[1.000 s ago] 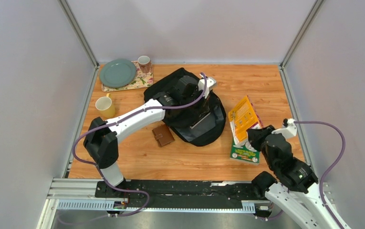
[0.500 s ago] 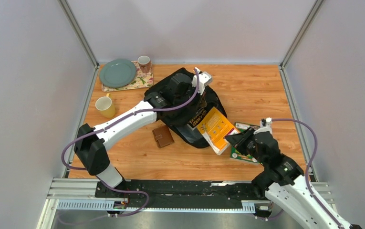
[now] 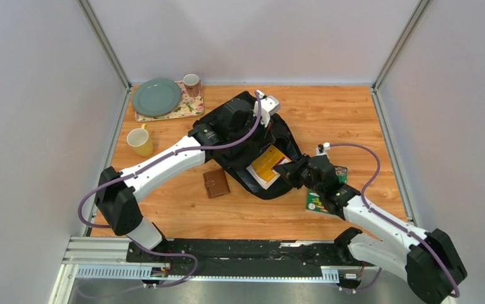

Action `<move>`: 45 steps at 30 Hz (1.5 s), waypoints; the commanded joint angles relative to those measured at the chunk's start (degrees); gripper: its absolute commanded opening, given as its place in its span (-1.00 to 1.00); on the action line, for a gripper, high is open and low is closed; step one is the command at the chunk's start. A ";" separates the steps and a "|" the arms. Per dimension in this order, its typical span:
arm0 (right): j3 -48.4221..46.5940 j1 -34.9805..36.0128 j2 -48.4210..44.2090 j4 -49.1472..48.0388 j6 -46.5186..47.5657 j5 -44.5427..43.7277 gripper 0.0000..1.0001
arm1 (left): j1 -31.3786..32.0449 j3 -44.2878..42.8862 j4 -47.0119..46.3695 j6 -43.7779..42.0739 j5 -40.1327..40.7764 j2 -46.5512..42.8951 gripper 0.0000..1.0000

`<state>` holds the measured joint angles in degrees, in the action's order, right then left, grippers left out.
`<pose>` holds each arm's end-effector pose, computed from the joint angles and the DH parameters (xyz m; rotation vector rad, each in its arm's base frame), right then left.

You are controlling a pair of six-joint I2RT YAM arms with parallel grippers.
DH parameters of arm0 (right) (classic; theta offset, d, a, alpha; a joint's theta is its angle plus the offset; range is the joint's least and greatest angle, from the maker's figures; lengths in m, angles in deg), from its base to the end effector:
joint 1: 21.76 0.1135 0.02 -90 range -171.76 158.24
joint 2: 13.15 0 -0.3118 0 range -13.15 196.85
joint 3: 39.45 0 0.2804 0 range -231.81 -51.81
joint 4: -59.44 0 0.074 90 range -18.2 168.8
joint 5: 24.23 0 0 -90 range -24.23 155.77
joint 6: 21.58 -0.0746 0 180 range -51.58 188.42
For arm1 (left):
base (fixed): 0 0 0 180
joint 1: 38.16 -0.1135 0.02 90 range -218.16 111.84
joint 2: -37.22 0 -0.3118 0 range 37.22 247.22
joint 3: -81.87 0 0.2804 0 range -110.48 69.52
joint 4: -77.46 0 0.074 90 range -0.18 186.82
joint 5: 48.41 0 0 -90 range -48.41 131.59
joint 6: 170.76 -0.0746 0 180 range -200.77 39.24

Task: Pack the student bag
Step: Place the book in the student bag.

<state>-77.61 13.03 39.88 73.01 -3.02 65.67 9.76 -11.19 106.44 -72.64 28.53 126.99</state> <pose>0.1924 0.1335 0.2199 0.7154 2.1562 1.0811 0.2762 -0.3311 0.3778 0.8596 1.9294 -0.8351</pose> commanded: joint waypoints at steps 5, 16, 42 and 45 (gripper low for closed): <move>-1.43 -2.44 2.08 -15.82 -7.23 1.04 -1.00 | 0.42 0.46 -3.88 1.11 -1.53 -3.55 -1.00; 0.49 -2.62 -7.52 -12.10 -10.12 1.06 -1.00 | 0.51 0.46 -6.16 2.16 -2.76 -3.82 -1.00; -13.12 1.43 40.36 -35.77 -18.10 -14.84 -0.71 | 0.51 1.25 -7.66 3.57 -3.72 -4.44 -1.00; -15.41 1.51 48.26 -38.73 -21.45 -12.74 -0.59 | 0.42 2.04 -8.71 4.10 -3.90 -4.17 -1.00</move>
<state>-88.78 14.14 80.67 38.78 -19.89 55.68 9.76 -9.66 103.16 -70.42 27.33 125.99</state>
